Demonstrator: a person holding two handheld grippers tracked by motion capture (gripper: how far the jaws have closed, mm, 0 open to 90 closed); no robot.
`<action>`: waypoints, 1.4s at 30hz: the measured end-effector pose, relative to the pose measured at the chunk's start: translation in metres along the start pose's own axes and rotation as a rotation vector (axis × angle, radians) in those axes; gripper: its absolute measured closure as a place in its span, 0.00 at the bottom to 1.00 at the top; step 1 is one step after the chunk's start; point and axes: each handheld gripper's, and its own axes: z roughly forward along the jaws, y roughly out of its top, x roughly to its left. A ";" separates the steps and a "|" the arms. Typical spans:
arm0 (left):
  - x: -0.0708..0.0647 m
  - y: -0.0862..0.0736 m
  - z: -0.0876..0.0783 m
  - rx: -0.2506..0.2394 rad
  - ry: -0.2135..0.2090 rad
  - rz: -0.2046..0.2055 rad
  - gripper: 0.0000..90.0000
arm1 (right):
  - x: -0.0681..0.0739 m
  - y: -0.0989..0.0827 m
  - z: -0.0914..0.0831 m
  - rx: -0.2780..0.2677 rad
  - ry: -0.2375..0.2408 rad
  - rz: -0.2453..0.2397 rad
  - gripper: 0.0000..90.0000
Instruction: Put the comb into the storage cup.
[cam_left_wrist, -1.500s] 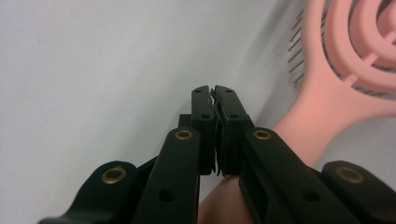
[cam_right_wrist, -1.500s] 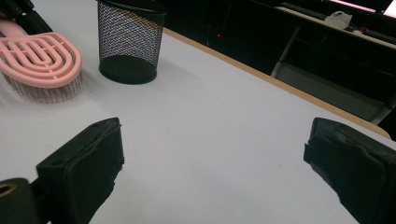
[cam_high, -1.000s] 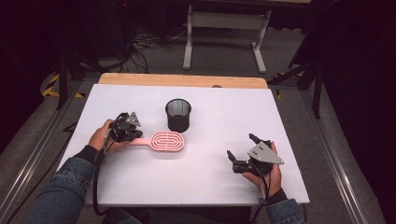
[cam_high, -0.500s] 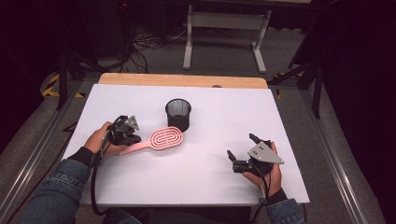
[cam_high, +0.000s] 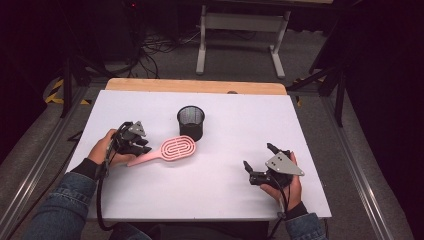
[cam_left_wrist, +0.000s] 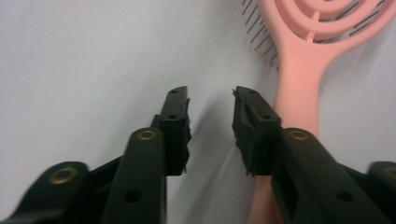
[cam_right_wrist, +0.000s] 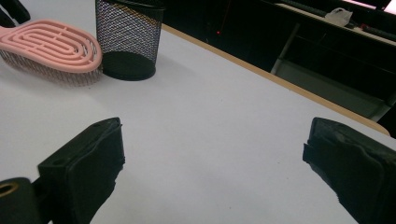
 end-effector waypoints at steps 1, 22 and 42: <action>-0.002 0.001 -0.002 -0.006 0.014 -0.001 0.62 | 0.000 0.000 0.000 0.000 0.001 0.000 0.06; -0.025 -0.009 -0.054 -0.422 0.079 -0.002 0.12 | 0.000 0.001 -0.002 -0.004 -0.004 -0.009 0.06; -0.049 -0.016 -0.050 -0.425 0.017 0.027 0.06 | 0.002 0.001 -0.001 0.000 -0.003 -0.024 0.06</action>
